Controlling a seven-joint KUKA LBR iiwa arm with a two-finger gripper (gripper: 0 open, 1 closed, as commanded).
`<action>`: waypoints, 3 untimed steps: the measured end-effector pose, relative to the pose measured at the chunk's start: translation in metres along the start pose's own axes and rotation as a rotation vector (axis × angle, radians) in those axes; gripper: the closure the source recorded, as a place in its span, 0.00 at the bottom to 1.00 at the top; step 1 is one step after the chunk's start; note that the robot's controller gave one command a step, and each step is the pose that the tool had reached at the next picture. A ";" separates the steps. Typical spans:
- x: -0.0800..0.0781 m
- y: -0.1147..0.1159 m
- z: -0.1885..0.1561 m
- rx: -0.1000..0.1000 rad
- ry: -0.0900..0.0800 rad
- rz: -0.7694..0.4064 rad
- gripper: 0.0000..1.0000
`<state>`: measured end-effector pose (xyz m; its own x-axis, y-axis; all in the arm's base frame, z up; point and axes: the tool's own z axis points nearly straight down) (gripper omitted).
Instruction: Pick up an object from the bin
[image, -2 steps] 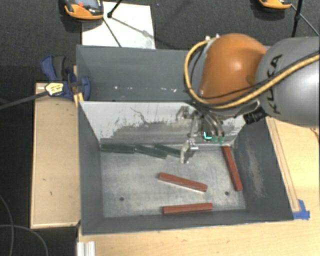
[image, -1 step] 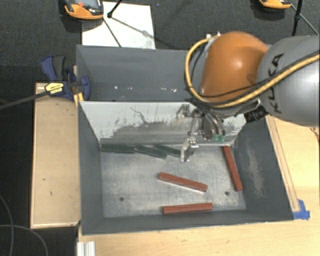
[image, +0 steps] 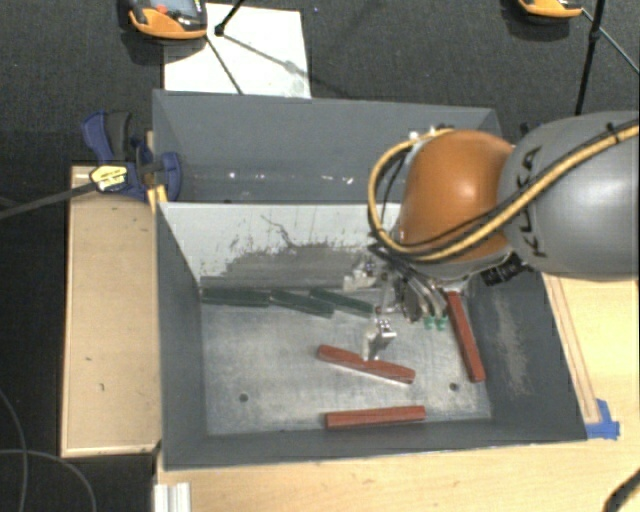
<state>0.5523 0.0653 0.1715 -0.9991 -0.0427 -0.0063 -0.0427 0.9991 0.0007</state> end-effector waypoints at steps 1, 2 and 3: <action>0.052 -0.024 0.010 0.001 0.007 0.023 0.00; 0.043 -0.024 0.034 0.000 0.002 0.124 0.00; 0.049 -0.004 0.091 0.000 0.003 0.084 0.00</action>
Offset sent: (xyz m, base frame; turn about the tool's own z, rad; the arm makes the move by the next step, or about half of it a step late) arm -0.0385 -0.0271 -0.0559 0.2018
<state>0.5038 0.0595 0.0797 -0.9991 0.0411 -0.0035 0.0411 0.9992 0.0008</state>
